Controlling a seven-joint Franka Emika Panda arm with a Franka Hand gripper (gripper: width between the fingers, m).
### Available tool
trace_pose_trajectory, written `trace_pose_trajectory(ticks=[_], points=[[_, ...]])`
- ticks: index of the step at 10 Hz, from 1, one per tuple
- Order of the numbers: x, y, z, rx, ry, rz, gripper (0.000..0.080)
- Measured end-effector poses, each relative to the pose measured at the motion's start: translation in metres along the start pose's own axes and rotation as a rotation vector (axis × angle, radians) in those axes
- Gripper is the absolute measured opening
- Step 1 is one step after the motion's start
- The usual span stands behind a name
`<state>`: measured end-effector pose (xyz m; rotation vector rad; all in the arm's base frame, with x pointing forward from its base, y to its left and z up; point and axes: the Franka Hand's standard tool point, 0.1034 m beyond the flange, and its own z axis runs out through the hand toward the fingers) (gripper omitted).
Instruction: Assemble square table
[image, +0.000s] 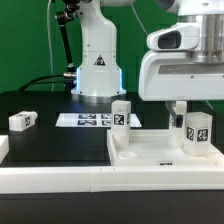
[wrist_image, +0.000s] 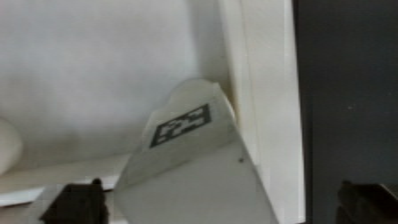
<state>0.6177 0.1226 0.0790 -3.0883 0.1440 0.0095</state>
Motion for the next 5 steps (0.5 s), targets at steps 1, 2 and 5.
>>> trace_pose_trajectory(ticks=[1,2,5], points=[[0.0002,0.0007,-0.0001,0.000,0.000,-0.042,0.0649],[0.0006,0.0015,-0.0002,-0.001,0.001,-0.123,0.0649],[0.0012,0.0018,-0.0006,-0.003,0.000,-0.198,0.0553]])
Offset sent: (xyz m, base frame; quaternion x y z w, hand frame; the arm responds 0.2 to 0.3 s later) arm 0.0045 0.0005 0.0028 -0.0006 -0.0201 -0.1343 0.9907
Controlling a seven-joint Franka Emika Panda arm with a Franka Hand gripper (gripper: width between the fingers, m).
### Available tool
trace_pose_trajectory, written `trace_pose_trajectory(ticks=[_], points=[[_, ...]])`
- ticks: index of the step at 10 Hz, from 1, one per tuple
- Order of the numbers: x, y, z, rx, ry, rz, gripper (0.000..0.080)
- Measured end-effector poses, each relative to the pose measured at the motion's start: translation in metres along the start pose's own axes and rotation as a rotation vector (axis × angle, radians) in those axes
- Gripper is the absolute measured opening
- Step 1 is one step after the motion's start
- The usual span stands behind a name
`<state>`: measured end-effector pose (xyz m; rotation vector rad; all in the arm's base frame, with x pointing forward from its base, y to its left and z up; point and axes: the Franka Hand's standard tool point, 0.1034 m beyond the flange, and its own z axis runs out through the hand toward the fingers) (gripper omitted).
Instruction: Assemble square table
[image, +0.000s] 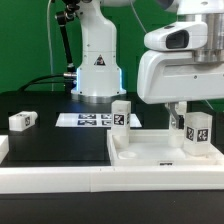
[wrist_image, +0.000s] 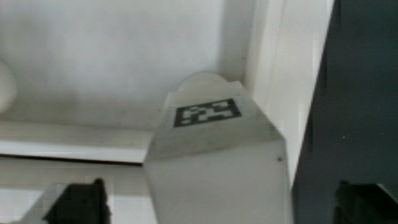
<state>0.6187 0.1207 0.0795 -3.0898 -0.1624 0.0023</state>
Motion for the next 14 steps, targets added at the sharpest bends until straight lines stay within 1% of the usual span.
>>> trace_pose_trajectory(ticks=[1,2,3,8,12,14], points=[[0.0000,0.0000,0.0001,0.001,0.000,0.006,0.0553],[-0.0001,0.0000,0.0002,0.001,0.000,0.027,0.0371],[0.0001,0.0009,0.0001,0.000,0.000,0.027,0.0288],[0.0001,0.0033,0.0004,0.001,0.001,0.376,0.0288],[-0.0013,0.0070,0.0014,0.008,0.006,0.900,0.0288],[-0.0013,0.0071,0.0014,0.007,0.007,1.078,0.0290]])
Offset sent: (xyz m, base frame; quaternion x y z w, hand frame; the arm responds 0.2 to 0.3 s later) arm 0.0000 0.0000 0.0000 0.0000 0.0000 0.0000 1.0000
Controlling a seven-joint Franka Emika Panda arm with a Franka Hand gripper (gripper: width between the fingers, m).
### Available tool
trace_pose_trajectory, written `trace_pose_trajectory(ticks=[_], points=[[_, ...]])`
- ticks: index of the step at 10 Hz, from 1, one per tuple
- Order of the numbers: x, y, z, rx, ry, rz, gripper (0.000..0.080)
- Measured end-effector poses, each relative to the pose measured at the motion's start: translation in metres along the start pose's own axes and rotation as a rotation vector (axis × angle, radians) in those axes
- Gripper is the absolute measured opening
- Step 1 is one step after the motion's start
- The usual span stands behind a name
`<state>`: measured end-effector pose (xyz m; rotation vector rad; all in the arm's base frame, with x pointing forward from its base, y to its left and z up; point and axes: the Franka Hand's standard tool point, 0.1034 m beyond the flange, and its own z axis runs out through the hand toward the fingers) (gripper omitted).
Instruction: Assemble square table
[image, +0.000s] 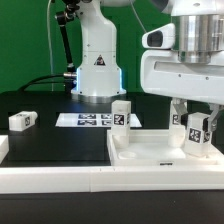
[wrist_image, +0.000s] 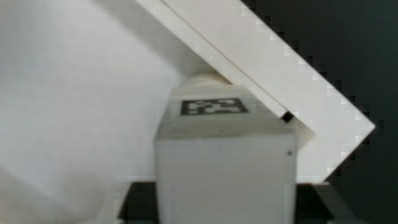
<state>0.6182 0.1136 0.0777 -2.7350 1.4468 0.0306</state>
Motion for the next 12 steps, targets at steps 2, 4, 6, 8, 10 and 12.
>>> trace_pose_trajectory(ticks=[2,4,6,8,10,12], points=[[0.0003,-0.0001,0.0000,0.001,0.002,0.171,0.0290],[0.0012,0.0003,0.0001,0.002,0.000,0.295,0.0290],[0.0021,0.0003,0.0002,0.006,-0.006,0.392,0.0290],[0.0014,0.0001,0.0005,0.006,-0.006,0.395,0.0297],[-0.0006,-0.0018,0.0001,0.002,0.000,0.310,0.0512],[-0.0074,-0.0072,-0.0010,0.006,0.006,0.152,0.0620]])
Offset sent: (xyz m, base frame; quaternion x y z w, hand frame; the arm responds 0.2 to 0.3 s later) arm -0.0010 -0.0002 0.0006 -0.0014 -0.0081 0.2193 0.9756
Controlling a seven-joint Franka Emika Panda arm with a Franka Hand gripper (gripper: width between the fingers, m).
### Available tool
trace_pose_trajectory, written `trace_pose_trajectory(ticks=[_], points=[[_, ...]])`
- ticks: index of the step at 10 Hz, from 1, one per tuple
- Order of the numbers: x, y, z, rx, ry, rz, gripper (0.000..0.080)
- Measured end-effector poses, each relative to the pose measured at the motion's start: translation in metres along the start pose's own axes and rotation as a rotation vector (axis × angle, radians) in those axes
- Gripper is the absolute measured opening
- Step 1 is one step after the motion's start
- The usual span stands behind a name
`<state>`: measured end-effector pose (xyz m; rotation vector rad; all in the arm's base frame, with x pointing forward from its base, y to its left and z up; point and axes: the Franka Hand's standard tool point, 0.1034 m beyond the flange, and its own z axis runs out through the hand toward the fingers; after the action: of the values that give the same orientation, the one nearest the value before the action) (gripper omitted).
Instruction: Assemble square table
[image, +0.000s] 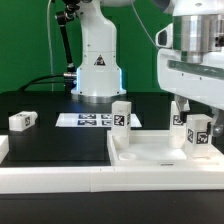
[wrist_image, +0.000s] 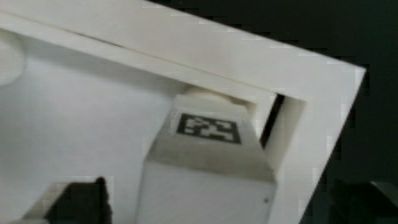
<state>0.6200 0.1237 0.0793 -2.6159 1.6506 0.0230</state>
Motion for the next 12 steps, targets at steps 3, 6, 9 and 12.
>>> trace_pose_trajectory(ticks=[3,6,9,12], points=[[0.0011,-0.0001,0.0001,0.007,-0.007,-0.202,0.0648],[-0.0007,-0.0002,0.0005,0.005,-0.004,-0.401,0.0649],[-0.0014,-0.0030,-0.0006,0.008,0.013,-0.668,0.0649],[-0.0009,-0.0030,-0.0009,0.008,0.017,-0.909,0.0649]])
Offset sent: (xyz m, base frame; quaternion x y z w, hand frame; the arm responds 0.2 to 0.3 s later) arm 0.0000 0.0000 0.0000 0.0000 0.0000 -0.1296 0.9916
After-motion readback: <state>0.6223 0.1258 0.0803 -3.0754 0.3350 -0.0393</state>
